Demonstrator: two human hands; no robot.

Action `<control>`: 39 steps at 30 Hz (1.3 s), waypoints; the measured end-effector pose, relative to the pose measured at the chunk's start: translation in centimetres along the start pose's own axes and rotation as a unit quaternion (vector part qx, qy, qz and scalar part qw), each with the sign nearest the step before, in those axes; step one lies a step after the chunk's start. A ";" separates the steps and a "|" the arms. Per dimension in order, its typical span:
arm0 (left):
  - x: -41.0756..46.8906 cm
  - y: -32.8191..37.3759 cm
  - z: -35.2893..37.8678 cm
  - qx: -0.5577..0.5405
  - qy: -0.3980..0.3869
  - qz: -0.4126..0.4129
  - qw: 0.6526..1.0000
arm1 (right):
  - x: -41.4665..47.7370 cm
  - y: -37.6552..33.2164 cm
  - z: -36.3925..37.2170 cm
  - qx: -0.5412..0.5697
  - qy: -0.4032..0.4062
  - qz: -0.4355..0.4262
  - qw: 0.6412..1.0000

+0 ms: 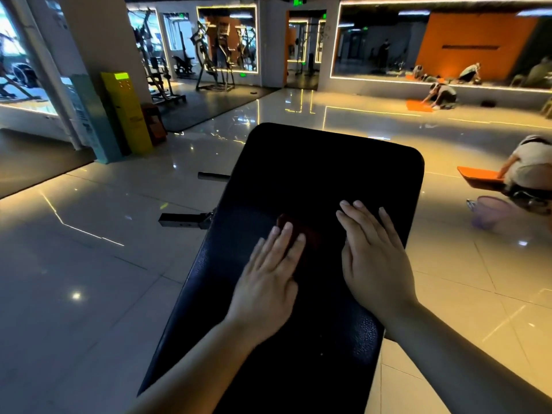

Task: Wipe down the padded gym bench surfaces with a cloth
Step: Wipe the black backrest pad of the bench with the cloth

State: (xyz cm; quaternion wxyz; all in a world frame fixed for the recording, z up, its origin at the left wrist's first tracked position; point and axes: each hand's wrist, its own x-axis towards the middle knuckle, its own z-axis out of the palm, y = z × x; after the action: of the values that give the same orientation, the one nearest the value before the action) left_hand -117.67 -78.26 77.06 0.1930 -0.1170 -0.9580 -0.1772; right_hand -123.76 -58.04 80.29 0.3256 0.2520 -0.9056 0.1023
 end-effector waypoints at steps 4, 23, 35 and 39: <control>2.3 -3.3 -0.3 -0.102 0.069 -0.178 0.976 | -0.2 0.3 0.3 0.041 0.020 0.014 0.999; 2.7 1.8 0.4 0.030 0.002 0.048 0.998 | -0.4 0.1 0.2 0.076 0.047 0.057 0.994; 2.2 3.3 0.8 -0.010 -0.004 0.006 1.000 | -0.4 0.0 0.2 0.093 0.044 0.068 0.992; 5.0 3.7 0.5 -0.050 0.040 -0.097 0.993 | -0.2 -0.1 0.1 0.085 0.069 0.109 0.988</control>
State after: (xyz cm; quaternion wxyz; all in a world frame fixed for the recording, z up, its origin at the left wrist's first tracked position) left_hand -121.26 -73.90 79.81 0.2072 -0.0260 -0.9463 -0.2468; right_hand -123.63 -58.07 80.03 0.3512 0.1710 -0.8911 0.2311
